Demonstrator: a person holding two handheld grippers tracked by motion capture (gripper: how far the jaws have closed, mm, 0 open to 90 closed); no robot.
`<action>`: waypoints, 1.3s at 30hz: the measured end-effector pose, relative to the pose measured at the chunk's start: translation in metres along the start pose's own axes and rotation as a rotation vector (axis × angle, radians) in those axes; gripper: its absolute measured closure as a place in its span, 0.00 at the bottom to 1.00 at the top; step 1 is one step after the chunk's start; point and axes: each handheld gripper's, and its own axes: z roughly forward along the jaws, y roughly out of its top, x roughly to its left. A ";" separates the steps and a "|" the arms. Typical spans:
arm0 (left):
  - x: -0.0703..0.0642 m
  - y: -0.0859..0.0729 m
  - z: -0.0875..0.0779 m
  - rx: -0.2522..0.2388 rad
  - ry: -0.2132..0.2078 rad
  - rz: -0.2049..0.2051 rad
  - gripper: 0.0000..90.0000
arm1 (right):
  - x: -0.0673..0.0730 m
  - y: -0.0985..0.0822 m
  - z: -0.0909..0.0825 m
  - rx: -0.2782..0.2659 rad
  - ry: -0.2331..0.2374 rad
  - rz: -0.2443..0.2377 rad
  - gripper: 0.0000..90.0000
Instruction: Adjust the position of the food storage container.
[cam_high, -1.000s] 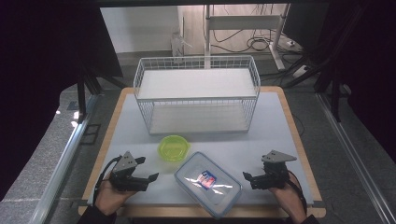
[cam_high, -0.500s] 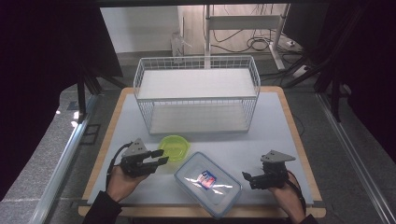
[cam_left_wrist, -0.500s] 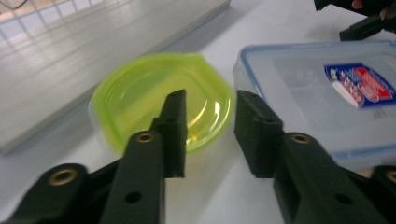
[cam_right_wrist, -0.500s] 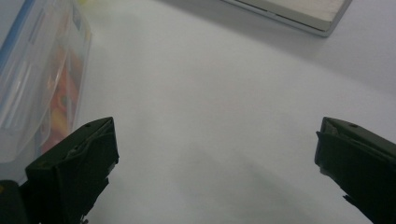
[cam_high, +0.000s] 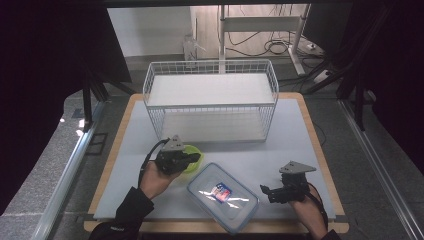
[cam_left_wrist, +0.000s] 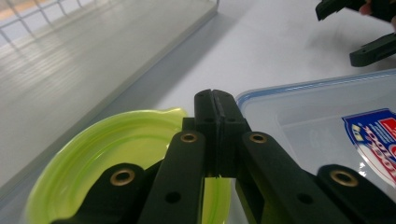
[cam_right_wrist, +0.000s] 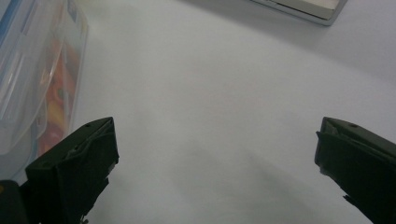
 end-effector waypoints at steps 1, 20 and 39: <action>-0.002 0.001 0.004 0.012 0.004 0.006 1.00 | 0.000 0.000 0.000 0.001 0.002 0.002 0.00; -0.003 -0.001 0.026 0.081 0.047 0.004 1.00 | -0.001 -0.002 0.002 0.033 0.009 0.003 0.00; 0.012 -0.008 0.015 0.091 0.130 -0.014 1.00 | -0.001 -0.002 0.001 0.036 0.015 0.001 0.00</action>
